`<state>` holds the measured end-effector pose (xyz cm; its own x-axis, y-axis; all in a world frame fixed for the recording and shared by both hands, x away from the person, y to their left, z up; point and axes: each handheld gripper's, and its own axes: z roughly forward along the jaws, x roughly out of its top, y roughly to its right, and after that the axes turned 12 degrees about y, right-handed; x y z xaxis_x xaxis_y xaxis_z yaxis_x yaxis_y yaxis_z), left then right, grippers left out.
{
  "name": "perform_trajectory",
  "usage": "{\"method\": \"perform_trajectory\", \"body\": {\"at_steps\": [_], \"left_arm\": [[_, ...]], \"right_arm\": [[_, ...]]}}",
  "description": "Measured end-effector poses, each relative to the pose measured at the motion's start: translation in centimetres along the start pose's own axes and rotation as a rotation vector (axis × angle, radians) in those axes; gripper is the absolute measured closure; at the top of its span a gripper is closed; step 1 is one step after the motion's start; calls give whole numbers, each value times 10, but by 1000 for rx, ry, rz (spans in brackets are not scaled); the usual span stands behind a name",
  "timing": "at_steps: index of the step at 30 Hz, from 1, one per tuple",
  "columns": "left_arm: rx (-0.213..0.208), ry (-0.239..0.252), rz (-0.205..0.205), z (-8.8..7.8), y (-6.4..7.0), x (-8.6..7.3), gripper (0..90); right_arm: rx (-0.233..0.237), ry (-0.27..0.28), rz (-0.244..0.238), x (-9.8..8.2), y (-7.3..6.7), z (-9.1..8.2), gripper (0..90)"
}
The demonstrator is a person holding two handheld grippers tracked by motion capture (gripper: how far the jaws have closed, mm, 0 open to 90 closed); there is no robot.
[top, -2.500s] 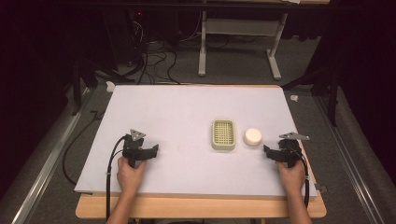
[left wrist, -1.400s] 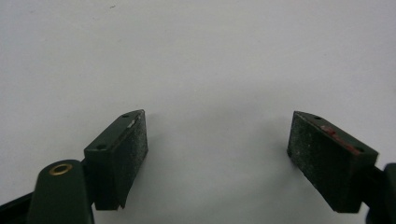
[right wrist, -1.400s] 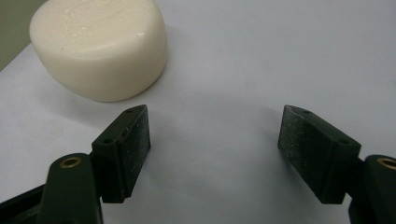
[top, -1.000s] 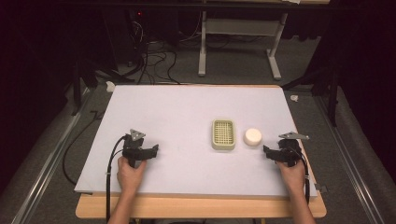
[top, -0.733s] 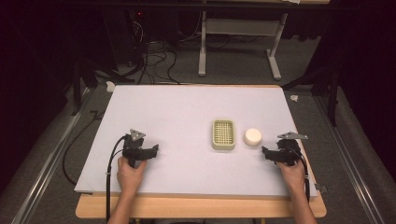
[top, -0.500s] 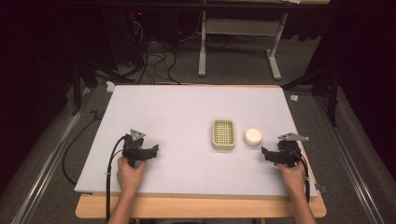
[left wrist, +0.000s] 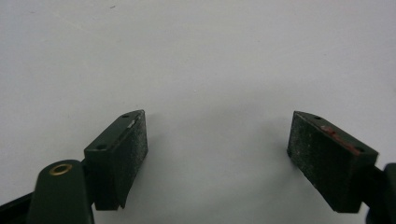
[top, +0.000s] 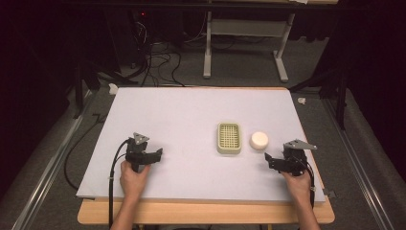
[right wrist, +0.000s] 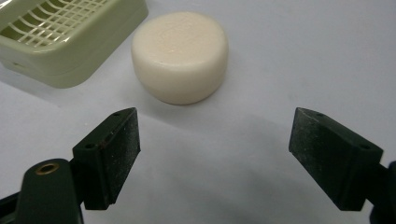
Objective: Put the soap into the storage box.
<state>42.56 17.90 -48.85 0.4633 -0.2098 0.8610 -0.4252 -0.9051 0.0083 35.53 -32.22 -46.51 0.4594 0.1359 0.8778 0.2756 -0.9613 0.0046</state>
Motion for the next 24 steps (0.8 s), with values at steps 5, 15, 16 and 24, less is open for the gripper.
{"method": "perform_trajectory", "body": {"at_steps": [5,15,16,24], "left_arm": [[2,2,1,0,0,0,205],[1,0,1,0,0,0,205],[2,2,2,0,0,0,205],[0,0,1,0,0,0,205]], "right_arm": [[13,5,-1,-1,-7,0,161],[6,11,0,3,-16,6,156],[5,14,-1,4,-16,8,155],[-5,13,-4,13,-21,17,149]]}}
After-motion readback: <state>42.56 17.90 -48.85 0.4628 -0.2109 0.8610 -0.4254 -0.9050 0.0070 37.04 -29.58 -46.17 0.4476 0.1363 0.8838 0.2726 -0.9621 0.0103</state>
